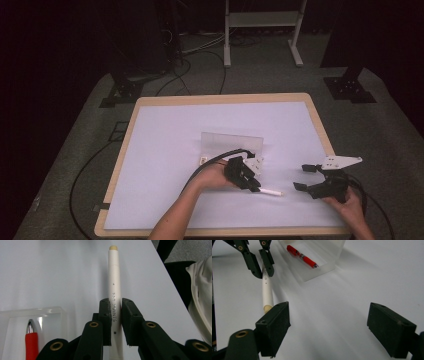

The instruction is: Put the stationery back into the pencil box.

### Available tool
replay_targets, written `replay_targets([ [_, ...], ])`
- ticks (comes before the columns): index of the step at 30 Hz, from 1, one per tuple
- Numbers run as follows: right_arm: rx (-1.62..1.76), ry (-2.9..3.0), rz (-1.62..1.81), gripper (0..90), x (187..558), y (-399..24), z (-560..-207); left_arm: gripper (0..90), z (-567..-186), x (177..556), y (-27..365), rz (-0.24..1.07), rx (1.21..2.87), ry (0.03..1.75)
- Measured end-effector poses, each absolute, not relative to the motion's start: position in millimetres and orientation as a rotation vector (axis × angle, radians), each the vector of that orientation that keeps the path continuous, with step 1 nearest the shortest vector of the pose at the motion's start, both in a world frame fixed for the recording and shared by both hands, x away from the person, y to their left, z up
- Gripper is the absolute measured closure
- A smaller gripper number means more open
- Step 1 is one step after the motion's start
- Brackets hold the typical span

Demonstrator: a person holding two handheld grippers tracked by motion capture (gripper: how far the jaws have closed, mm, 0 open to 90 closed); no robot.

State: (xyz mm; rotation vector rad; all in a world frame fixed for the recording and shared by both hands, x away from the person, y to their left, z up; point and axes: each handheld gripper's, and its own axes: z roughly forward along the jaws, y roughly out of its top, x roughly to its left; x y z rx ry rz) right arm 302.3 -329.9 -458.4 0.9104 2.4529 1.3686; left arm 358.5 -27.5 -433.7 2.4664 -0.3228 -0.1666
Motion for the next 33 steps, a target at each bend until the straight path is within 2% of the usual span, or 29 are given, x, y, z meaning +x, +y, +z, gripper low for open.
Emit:
replay_targets([
  [33,0.908,2.459,1.363,17.4,302,-327,-459,78.6,-415,372,2,-0.114,2.461,-0.247],
])
